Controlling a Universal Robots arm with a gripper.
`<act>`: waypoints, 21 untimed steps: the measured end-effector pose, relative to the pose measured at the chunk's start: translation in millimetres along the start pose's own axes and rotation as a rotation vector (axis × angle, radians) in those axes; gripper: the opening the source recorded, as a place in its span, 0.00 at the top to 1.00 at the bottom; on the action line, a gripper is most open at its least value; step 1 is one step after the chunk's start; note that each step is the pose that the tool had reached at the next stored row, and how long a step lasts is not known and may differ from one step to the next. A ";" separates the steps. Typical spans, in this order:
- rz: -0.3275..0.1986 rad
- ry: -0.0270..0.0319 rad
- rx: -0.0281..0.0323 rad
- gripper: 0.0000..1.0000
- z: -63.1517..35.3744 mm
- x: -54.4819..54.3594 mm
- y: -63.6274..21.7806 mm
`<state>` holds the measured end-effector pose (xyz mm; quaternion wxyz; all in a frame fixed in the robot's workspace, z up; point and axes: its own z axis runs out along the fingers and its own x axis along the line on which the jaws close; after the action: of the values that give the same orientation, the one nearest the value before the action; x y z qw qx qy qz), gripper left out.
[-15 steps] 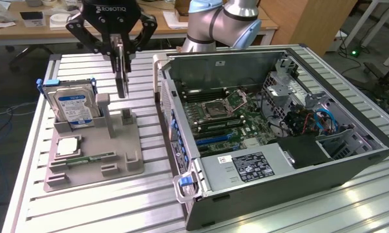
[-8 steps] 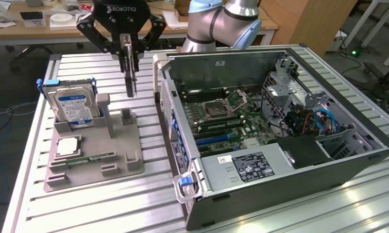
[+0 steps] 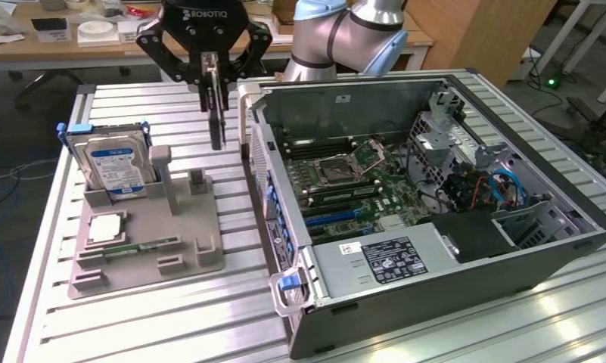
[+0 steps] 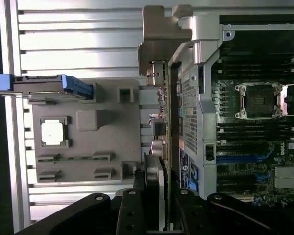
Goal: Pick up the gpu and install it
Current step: 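Pick up the gpu and move the gpu toward the slot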
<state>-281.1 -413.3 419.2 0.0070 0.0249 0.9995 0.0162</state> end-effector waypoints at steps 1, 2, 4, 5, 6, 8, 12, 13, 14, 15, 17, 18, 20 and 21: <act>0.000 0.0000 0.0000 0.72 0.0 -1.9 0.1; 0.000 0.0000 0.0000 0.72 0.1 -3.7 0.2; 0.000 0.0000 0.0000 0.72 0.1 -7.4 0.4; 0.000 0.0000 0.0000 0.72 0.1 -8.9 0.5; 0.000 0.0000 0.0001 0.72 0.1 -10.2 0.5; 0.000 0.0000 0.0001 0.72 0.2 -13.0 0.7; 0.000 0.0000 0.0001 0.72 0.2 -18.1 0.9; 0.000 0.0000 0.0001 0.72 0.3 -19.6 1.0; 0.000 0.0000 0.0001 0.72 0.3 -20.8 1.0; 0.000 0.0000 0.0001 0.72 0.3 -22.1 1.1; 0.000 -0.0001 0.0000 0.72 0.4 -24.6 1.2; 0.000 0.0000 0.0000 0.72 0.4 -25.8 1.3; 0.000 0.0000 0.0001 0.72 0.4 -28.5 1.4; 0.000 0.0000 0.0001 0.72 0.4 -29.8 1.5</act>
<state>-251.3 -413.3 419.2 0.0070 0.0249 0.9995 0.0161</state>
